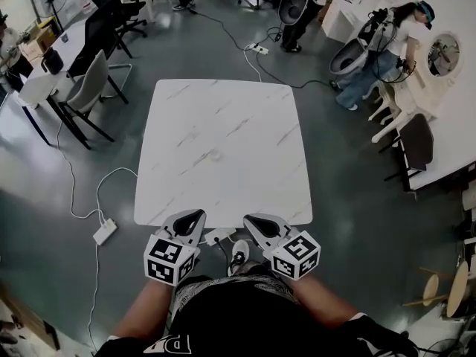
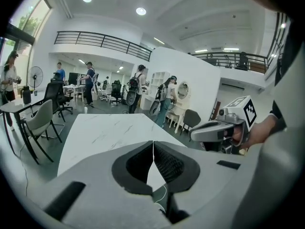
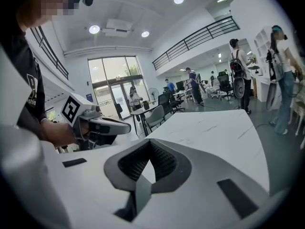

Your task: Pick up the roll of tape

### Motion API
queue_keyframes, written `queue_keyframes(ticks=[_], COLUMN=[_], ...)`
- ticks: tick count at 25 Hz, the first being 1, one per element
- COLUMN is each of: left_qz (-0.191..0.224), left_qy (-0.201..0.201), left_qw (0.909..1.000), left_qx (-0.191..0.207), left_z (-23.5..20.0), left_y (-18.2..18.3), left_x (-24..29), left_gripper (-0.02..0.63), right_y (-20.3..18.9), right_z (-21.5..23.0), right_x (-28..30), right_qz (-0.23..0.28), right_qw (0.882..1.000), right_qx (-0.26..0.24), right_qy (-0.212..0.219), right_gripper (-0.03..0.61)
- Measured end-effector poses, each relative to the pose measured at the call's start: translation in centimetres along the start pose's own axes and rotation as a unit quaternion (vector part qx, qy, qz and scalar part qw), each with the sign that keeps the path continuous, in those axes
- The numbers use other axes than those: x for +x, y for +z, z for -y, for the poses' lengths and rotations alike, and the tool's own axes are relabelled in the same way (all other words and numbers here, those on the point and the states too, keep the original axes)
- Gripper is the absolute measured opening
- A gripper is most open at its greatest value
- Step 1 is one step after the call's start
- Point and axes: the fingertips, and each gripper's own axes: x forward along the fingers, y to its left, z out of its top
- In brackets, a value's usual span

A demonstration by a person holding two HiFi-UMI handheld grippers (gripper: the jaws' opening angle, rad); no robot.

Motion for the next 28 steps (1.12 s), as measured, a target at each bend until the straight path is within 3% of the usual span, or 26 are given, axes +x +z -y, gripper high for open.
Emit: queue_keyframes(ticks=[5, 12, 21, 28], left_qz=[-0.020, -0.016, -0.032, -0.032], left_qy=[0.018, 0.042, 0.036, 0.015], left_qw=[0.9996, 0.9990, 0.9988, 0.9990], left_qx=[-0.001, -0.005, 0.009, 0.026], left_z=[0.9, 1.2, 0.5, -1.3], left_y=[0.9, 2.8, 3.1, 4.3], left_x=[3.2, 6.4, 7.1, 6.7], left_gripper=[0.020, 0.020, 0.020, 0.020], right_y=[0.7, 0.9, 1.1, 2.4], right_z=[4.1, 8.2, 9.1, 8.9], right_x=[-1.2, -1.4, -0.9, 0.4], right_qz=[-0.002, -0.010, -0.008, 0.004], right_qw=[1.000, 0.999, 0.999, 1.000], right_qx=[0.007, 0.004, 0.016, 0.022], right_qy=[0.014, 0.033, 0.027, -0.001], right_gripper=[0.005, 0.005, 0.005, 0.005])
